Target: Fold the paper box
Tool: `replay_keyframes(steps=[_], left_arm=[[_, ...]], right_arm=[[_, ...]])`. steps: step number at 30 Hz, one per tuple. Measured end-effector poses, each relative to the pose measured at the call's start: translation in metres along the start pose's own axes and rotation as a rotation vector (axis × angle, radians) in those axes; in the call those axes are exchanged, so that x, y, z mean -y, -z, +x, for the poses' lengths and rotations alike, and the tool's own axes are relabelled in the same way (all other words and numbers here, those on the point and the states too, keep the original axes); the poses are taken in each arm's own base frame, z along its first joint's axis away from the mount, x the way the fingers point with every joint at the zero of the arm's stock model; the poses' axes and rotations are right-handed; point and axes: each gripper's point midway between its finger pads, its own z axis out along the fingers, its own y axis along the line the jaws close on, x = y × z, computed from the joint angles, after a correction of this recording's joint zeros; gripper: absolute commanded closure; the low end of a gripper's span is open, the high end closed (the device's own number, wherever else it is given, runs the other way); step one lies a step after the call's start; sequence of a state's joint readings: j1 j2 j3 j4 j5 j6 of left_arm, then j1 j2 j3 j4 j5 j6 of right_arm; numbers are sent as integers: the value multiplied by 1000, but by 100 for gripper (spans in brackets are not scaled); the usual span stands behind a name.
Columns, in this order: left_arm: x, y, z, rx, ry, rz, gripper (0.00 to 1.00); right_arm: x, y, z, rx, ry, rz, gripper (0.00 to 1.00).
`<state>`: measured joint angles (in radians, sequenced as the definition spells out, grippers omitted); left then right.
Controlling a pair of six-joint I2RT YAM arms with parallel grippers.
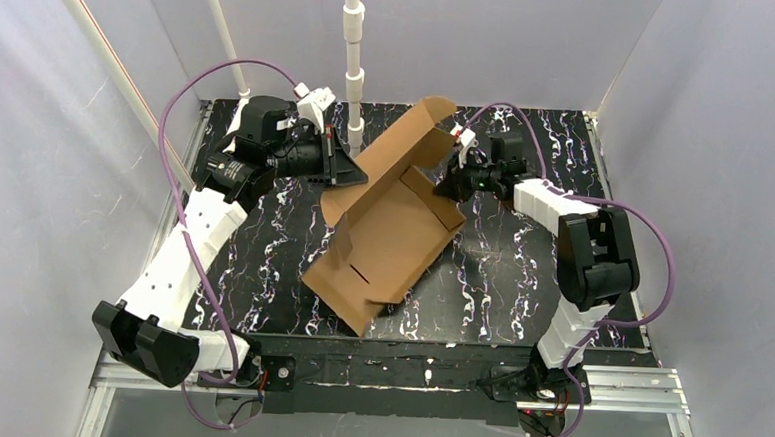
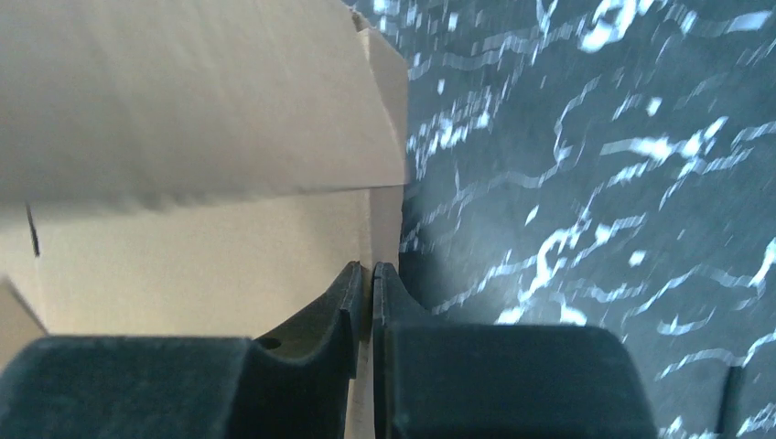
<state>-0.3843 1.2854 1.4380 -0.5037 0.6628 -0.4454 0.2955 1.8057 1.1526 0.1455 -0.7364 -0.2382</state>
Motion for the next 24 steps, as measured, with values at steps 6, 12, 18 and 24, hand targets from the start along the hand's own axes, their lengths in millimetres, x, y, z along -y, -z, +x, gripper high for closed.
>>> replay_keyframes(steps=[6,12,18,24], left_arm=[[-30,-4,-4,49,123,-107,100],[-55,-21,16,19,191,-126,100],[-57,-29,24,10,181,-72,100],[-57,-31,29,16,136,-40,100]], right_arm=[[-7,24,39,-236,-86,5,99],[-7,40,66,-372,-79,38,91],[-8,44,84,-414,-20,26,76],[-18,50,99,-444,31,9,64]])
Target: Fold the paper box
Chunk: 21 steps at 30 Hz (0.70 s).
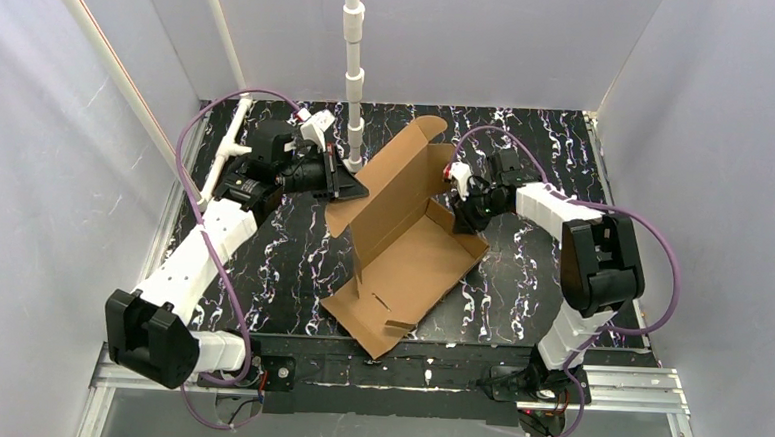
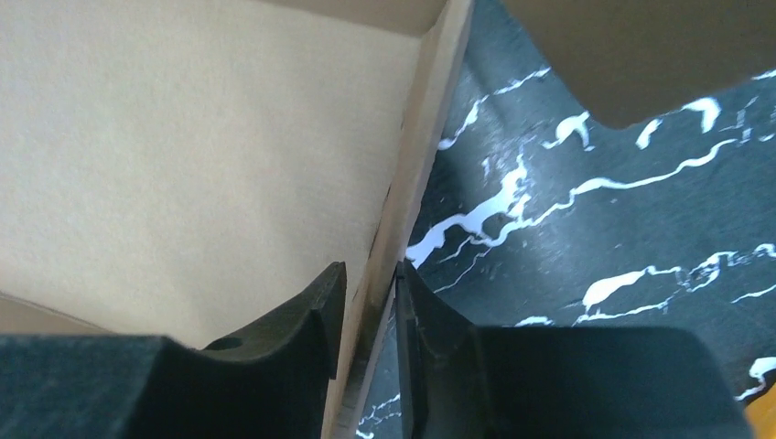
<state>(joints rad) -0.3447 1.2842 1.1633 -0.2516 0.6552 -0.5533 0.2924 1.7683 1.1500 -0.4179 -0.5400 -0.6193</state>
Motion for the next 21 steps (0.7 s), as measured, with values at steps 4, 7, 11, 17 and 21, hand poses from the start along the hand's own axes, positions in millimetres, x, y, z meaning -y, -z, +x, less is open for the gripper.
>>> replay_keyframes(steps=[4,7,11,17,21], left_arm=[[2,2,3,10,-32,20,100],[3,3,5,13,-42,34,100],[5,3,7,13,-50,54,100],[6,6,9,19,-58,54,100],[7,8,10,26,-64,57,100]], right_arm=[[-7,-1,16,-32,15,4,63],[-8,-2,24,-50,24,27,71],[0,-1,26,-57,51,118,99],[7,2,26,-59,69,240,75],[9,1,22,-54,71,276,57]])
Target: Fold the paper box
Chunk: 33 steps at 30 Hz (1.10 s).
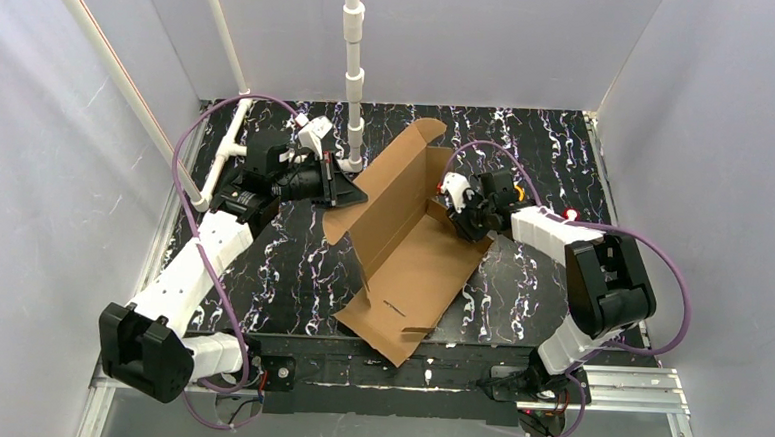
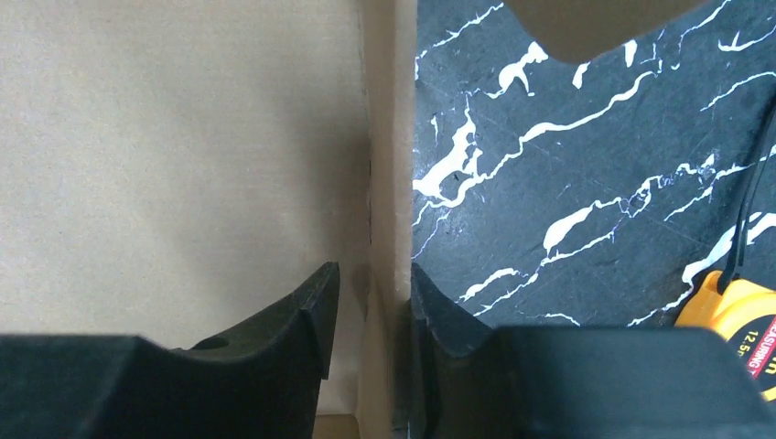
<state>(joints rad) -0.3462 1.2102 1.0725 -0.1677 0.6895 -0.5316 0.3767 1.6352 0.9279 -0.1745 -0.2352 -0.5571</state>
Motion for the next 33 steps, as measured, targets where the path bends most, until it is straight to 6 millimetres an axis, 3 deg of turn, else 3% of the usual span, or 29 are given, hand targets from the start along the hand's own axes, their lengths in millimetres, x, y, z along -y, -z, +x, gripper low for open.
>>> replay_keyframes(steps=[8,9,11,12,18,22,33], left_arm=[[1,0,-1,15,-5,7,100],[1,0,-1,17,-5,9,100],[1,0,-1,18,-6,10,100],[2,-1,-1,17,-6,11,100],[3,-1,-2,20,-8,17,100],[3,-1,-1,18,-8,16,100],[-2,-1,-2,29,-37,-8,100]], right_arm=[[2,-5,-11,60,-32,43,57],[2,-6,-12,69,-37,55,62],[4,-8,-15,83,-35,81,95],[6,-8,-17,88,-32,100,99],[7,-13,-29,125,-5,179,99],[5,-15,-29,130,-5,185,63],[11,-3,-19,100,-1,177,33]])
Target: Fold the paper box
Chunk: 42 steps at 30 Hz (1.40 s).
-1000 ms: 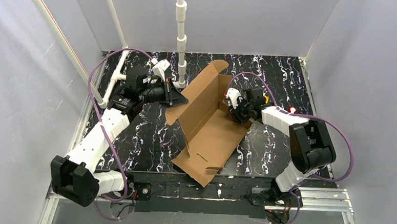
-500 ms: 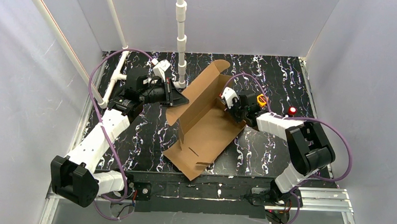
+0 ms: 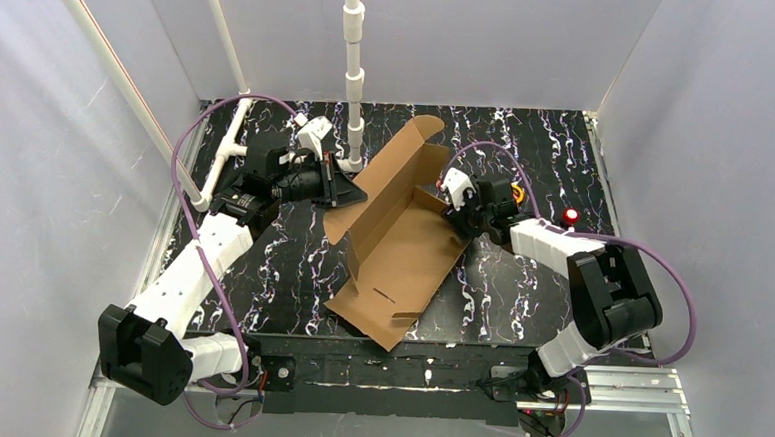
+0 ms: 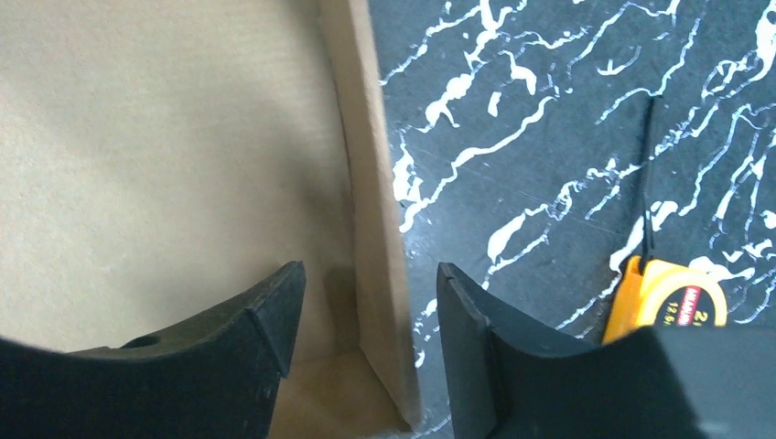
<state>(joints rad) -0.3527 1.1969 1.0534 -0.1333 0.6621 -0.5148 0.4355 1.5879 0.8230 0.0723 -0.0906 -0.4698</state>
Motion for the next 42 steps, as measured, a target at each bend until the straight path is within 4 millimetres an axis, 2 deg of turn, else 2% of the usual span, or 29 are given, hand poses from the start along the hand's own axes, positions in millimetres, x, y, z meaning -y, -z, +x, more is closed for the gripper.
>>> replay_keyframes(steps=[5,9,16,22,27,32,35,42], left_arm=[[-1,0,0,1,-7,-5,100],[-1,0,0,0,-13,-6,100],[0,2,-3,-6,-38,-11,100],[-1,-1,-9,-23,-61,-19,100],[-4,-7,-11,-46,-64,-22,100],[-6,-11,-12,-58,-64,-18,100],[-6,-11,-12,-59,-64,-18,100],[-6,-11,-13,-59,-63,-19,100]], right_arm=[[10,11,-1,20,-29,-18,23],[8,19,-10,57,-59,-97,18],[2,44,-34,189,-114,-272,14],[4,55,-39,256,-172,-336,15],[1,45,-39,251,-186,-341,18],[-4,26,-23,173,-195,-321,29],[-5,20,-18,139,-188,-298,32],[-2,18,-20,103,-167,-270,25]])
